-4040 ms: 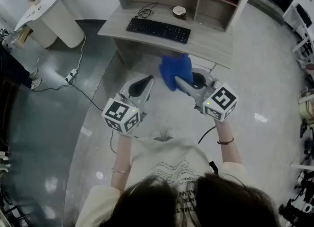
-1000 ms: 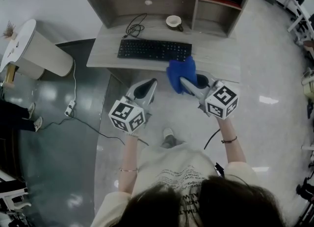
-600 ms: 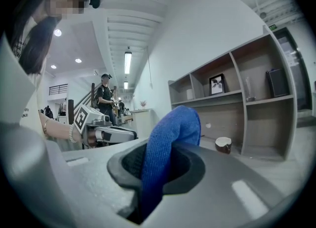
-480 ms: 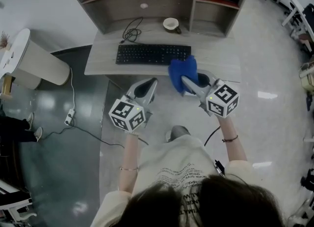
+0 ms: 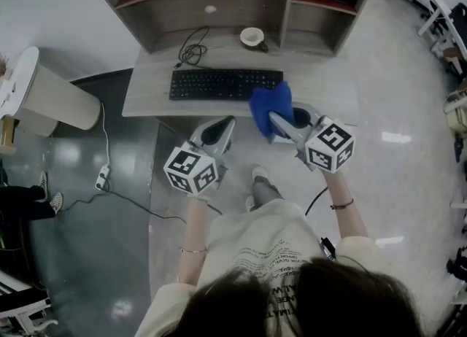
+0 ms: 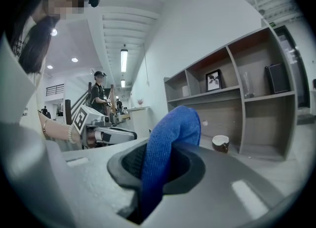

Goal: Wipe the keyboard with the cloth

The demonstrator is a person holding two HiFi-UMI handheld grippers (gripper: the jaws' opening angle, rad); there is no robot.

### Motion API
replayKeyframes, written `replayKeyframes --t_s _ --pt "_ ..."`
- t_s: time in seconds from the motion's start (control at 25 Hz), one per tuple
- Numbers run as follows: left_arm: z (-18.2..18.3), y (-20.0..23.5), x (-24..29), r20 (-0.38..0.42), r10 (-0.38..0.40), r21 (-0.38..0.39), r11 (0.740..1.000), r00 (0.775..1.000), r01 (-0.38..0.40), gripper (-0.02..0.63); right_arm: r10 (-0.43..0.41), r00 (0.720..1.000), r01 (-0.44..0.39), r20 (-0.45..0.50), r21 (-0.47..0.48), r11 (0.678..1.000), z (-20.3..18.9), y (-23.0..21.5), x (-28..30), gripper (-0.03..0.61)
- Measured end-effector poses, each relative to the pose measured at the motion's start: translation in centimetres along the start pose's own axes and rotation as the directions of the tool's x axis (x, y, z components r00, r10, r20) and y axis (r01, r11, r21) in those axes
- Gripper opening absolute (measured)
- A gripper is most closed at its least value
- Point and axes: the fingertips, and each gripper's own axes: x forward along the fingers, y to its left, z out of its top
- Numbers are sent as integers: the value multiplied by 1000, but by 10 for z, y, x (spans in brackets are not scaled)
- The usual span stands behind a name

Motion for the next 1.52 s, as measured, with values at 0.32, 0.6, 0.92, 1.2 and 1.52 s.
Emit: replayKeyframes --t_s 0.32,0.6,0.92,1.2,1.52 --pt "1 22 31 -17 -11 -28 1000 1000 10 -3 -15 1000 15 -11 26 1000 4 -33 16 52" --pt "1 44 59 -37 -19 -50 999 999 17 -3 -24 999 25 -28 48 999 2 -64 29 52" --pt "-1 62 85 -60 -17 -71 997 998 13 -3 -23 999 26 -45 72 997 -2 -94 41 52" --pt "-3 69 106 -76 -15 -90 996 997 8 -3 -29 998 34 -56 91 995 -5 -120 41 52" --pt "-10 72 132 -98 -19 -118 993 995 7 -3 -40 996 48 -77 111 993 -15 -150 39 52"
